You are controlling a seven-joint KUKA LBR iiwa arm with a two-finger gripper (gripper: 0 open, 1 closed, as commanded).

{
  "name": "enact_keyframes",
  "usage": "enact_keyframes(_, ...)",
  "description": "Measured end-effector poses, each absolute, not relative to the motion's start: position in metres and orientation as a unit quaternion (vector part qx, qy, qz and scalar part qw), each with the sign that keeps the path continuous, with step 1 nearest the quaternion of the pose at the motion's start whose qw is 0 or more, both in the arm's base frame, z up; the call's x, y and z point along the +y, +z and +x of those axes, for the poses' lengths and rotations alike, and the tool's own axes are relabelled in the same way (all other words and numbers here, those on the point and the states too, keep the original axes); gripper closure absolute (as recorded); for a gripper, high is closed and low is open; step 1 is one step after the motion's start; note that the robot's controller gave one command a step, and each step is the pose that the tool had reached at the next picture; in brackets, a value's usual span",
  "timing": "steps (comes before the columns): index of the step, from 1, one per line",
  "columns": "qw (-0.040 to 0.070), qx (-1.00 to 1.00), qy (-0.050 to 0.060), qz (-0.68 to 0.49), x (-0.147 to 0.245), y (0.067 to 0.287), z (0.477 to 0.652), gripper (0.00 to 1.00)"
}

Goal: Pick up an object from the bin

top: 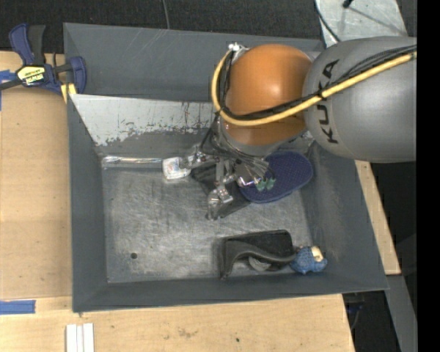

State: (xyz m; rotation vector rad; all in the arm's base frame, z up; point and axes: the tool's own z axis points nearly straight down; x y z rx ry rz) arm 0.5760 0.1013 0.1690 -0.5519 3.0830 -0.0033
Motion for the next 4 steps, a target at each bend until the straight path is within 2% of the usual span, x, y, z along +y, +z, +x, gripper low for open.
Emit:
enact_keyframes(1, 0.001, 0.983, -0.001, -0.185, 0.060, 0.199, 0.541, 0.00)
enact_keyframes(2, 0.001, 0.995, 0.000, -0.103, 0.028, 0.128, 0.588, 0.00)
enact_keyframes(3, 0.004, 0.995, 0.003, -0.099, -0.008, 0.072, 0.614, 0.00)
enact_keyframes(4, 0.011, 0.995, 0.001, -0.098, -0.008, 0.079, 0.619, 1.00)
